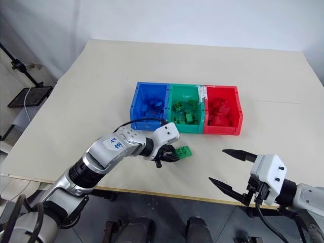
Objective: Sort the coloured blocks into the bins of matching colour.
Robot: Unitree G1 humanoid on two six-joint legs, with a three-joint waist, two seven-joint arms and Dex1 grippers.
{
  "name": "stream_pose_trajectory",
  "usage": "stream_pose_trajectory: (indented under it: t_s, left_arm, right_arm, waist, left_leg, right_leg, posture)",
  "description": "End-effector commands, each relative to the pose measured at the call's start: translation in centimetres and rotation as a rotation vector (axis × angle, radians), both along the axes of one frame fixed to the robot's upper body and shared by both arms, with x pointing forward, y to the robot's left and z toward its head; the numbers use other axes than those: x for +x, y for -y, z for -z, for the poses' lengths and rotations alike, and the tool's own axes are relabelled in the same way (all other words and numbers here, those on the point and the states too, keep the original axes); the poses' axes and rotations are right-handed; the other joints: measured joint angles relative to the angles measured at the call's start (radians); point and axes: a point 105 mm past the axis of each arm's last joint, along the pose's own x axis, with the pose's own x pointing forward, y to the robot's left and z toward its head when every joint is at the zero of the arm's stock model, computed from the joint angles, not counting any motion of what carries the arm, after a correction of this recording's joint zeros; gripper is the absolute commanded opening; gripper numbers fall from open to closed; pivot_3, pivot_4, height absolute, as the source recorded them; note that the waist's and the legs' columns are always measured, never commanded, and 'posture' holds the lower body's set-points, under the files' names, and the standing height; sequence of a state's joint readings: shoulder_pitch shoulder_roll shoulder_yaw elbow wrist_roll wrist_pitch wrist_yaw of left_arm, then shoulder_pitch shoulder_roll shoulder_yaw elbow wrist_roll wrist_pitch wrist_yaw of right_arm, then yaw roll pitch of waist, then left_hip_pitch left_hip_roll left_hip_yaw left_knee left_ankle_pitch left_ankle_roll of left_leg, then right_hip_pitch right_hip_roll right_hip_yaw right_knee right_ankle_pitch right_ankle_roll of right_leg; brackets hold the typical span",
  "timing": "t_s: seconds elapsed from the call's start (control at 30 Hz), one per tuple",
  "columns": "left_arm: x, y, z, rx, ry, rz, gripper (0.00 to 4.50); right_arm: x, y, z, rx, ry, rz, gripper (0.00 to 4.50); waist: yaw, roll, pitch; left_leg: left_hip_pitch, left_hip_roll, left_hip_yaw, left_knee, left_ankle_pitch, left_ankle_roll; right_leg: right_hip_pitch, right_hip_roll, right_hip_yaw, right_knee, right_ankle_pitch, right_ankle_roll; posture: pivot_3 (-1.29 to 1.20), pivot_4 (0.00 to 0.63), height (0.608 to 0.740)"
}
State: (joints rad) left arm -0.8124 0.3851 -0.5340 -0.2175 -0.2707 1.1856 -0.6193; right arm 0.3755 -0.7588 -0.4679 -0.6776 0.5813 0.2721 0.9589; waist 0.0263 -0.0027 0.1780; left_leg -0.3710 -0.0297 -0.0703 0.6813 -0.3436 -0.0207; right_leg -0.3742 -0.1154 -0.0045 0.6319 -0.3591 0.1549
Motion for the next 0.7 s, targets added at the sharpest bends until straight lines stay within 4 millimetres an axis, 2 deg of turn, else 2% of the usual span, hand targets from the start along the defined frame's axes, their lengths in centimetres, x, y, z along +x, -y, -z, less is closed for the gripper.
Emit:
stream_pose_trajectory:
  t_s: [0.03, 0.1, 0.17, 0.23, 0.33, 0.43, 0.57, 0.7]
  left_arm:
    - [0.1, 1.4, -3.5, -0.197, 0.144, 0.104, 1.43]
    - [1.2, 1.6, -5.3, -0.295, 0.216, 0.065, 1.43]
    - [3.0, 1.6, -8.4, -0.433, 0.344, -0.013, 1.43]
    - [4.2, 1.7, -9.8, -0.498, 0.406, -0.057, 1.43]
    - [5.9, 2.2, -9.9, -0.492, 0.437, -0.085, 1.43]
    - [7.3, 3.1, -9.6, -0.498, 0.398, -0.115, 1.43]
    - [7.5, 3.2, -9.5, -0.517, 0.351, -0.114, 1.43]
    - [7.2, 2.2, -9.8, -0.535, 0.355, -0.092, 2.74]
  right_arm:
    - [-0.4, -0.3, -1.0, 0.02, 0.051, 0.026, 4.5]
    - [-0.4, -0.3, -1.4, 0.055, 0.068, 0.059, 4.5]
    - [-0.4, -0.3, -2.2, 0.123, 0.108, 0.121, 4.5]
    - [-0.3, 0.0, -2.9, 0.162, 0.156, 0.186, 4.5]
    - [-0.3, 0.6, -3.2, 0.158, 0.203, 0.262, 4.5]
    - [-0.3, 1.0, -3.0, 0.15, 0.204, 0.3, 4.5]
    - [-0.2, 1.1, -3.1, 0.142, 0.208, 0.301, 4.5]
    - [0.4, 1.0, -3.2, 0.136, 0.206, 0.271, 4.5]
  waist:
    - [0.001, 0.0, 0.0]
    - [0.003, 0.0, 0.0]
    - [0.004, 0.0, 0.0]
    - [0.003, 0.0, 0.0]
    - [0.003, 0.0, 0.0]
    - [0.002, 0.0, 0.0]
    - [0.0, 0.0, 0.0]
    - [-0.006, 0.0, 0.0]
  left_leg:
    - [0.0, 0.0, 0.0, 0.0, 0.0, 0.0]
    - [0.0, 0.0, 0.0, 0.0, 0.0, 0.0]
    - [0.0, 0.0, 0.0, 0.0, 0.0, 0.0]
    - [0.0, 0.0, 0.0, 0.001, 0.0, 0.0]
    - [0.0, -0.001, 0.001, 0.001, 0.0, 0.0]
    - [0.0, -0.001, 0.001, 0.001, 0.0, 0.0]
    - [0.0, -0.002, 0.001, 0.0, 0.0, 0.0]
    - [0.0, -0.001, 0.001, 0.0, 0.0, 0.0]
  right_leg:
    - [0.0, 0.0, 0.0, 0.0, 0.0, 0.0]
    - [0.0, 0.0, 0.0, -0.001, 0.0, 0.0]
    - [0.0, 0.0, 0.0, -0.001, 0.0, 0.0]
    - [0.0, 0.0, -0.001, -0.001, 0.0, 0.0]
    - [0.0, 0.0, -0.001, 0.0, 0.0, 0.0]
    - [0.0, -0.001, -0.001, 0.002, 0.0, 0.001]
    - [-0.001, -0.001, 0.0, 0.005, 0.0, 0.001]
    - [-0.001, 0.0, 0.0, 0.006, 0.0, 0.001]
  posture:
    - [0.0, 0.15, 0.74]
    - [0.0, 0.15, 0.74]
    - [0.0, 0.15, 0.74]
    - [0.0, 0.15, 0.74]
    - [0.0, 0.15, 0.74]
    - [0.0, 0.15, 0.74]
    - [0.0, 0.15, 0.74]
    - [0.0, 0.15, 0.74]
